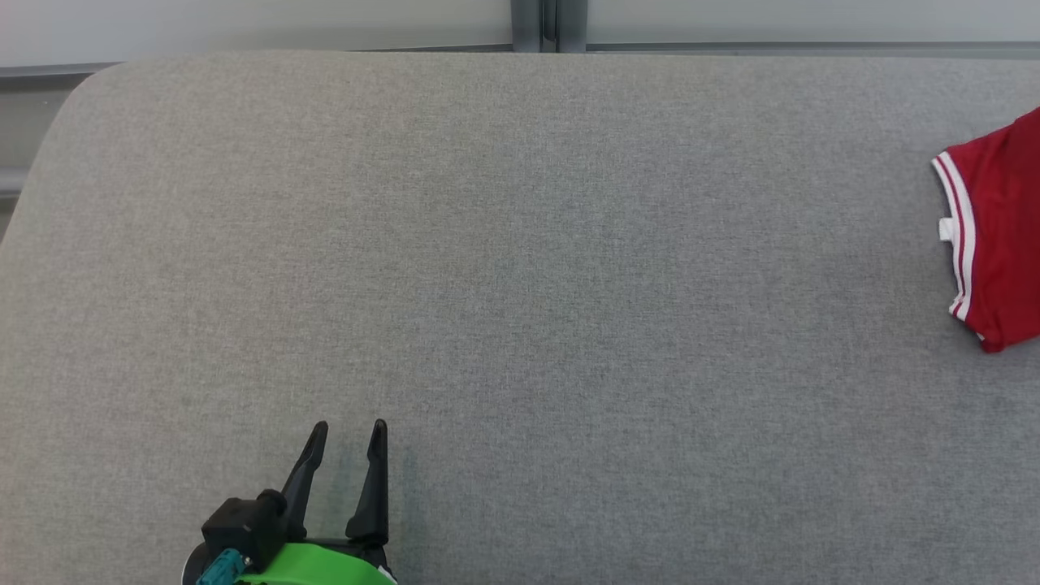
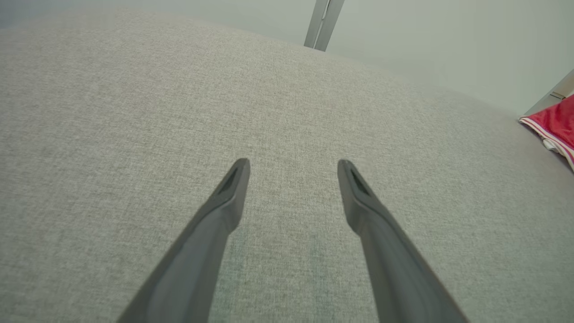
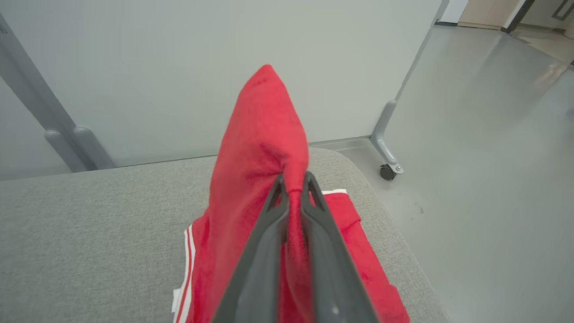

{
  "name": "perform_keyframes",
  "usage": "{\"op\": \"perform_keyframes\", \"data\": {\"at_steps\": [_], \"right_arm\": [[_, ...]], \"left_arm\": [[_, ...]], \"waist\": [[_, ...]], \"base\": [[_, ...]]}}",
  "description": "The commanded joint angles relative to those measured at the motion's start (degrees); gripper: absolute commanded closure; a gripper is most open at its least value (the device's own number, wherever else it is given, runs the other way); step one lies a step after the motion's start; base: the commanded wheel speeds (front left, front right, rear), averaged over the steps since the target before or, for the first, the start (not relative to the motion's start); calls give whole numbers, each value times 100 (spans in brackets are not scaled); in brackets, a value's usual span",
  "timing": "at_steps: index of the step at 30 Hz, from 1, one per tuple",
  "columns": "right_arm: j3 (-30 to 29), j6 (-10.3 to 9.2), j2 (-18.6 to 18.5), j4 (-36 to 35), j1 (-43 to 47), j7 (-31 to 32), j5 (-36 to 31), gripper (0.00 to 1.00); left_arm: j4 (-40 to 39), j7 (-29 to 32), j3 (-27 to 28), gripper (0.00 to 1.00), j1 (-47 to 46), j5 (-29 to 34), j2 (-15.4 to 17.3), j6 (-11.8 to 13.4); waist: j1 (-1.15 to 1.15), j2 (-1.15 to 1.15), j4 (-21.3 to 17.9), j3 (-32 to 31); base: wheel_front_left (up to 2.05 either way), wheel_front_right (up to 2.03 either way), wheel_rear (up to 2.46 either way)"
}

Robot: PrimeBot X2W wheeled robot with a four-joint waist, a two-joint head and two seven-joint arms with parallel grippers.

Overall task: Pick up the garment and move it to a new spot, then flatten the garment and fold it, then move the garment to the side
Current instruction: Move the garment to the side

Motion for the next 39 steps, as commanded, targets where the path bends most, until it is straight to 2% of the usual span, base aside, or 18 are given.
{"op": "perform_keyframes", "data": {"at_steps": [1, 6, 12, 13, 14, 20, 24, 30, 34, 36, 39], "right_arm": [[-96, -9, 48, 31, -84, -93, -132, 100], [-406, -9, 251, 123, -225, -257, -350, 100], [-792, -9, 220, 235, -200, -360, -608, 100], [-937, -9, 165, 258, -162, -403, -750, 7], [-1062, -9, 133, 307, -116, -386, -876, 0], [-1767, -9, 176, 157, 36, -885, -1897, 0], [-1940, -9, 477, -139, 257, -1545, -2249, 0], [-1816, -9, 1051, -680, 1142, -2433, -2336, 0], [-1547, -9, 1591, -1288, 2037, -2589, -2182, 0], [-1423, -9, 1871, -1866, 2479, -2591, -2052, 0], [-1018, -10, 2289, -2412, 3348, -2592, -1897, 0]], "left_arm": [[24, -14, -5, 0, -118, 63, 17, -33], [55, -14, -66, 0, -133, 108, 16, -32], [75, -14, -117, 0, -113, 118, 16, -37], [76, -14, -127, 0, -116, 119, 16, -38], [76, -14, -138, 0, -120, 110, 16, -39], [76, -14, -111, 0, -106, 82, 17, -42], [-9, -14, 48, 0, 18, 45, 17, -40], [-282, -14, 330, 0, 287, 172, 17, 41], [-470, -14, 546, 0, 494, 329, 15, 116], [-561, -15, 703, 0, 577, 347, 19, 195], [-619, -14, 841, 0, 758, 421, 16, 290]], "waist": [[0, 0, 4, 62], [0, 0, 15, 92], [0, 0, 9, 82], [0, 0, 9, 86], [0, 0, 14, 87], [0, 0, 9, 67], [0, 0, -25, -100], [0, 0, -142, -582], [0, 0, -225, -899], [0, 0, -292, -1011], [0, 0, -404, -1163]], "base": [[0, 0, 0], [0, 0, 0], [0, 0, 0], [0, 0, 0], [0, 0, 0], [0, 0, 0], [0, 0, 0], [0, 0, 0], [0, 0, 0], [0, 0, 0], [0, 0, 0]]}}
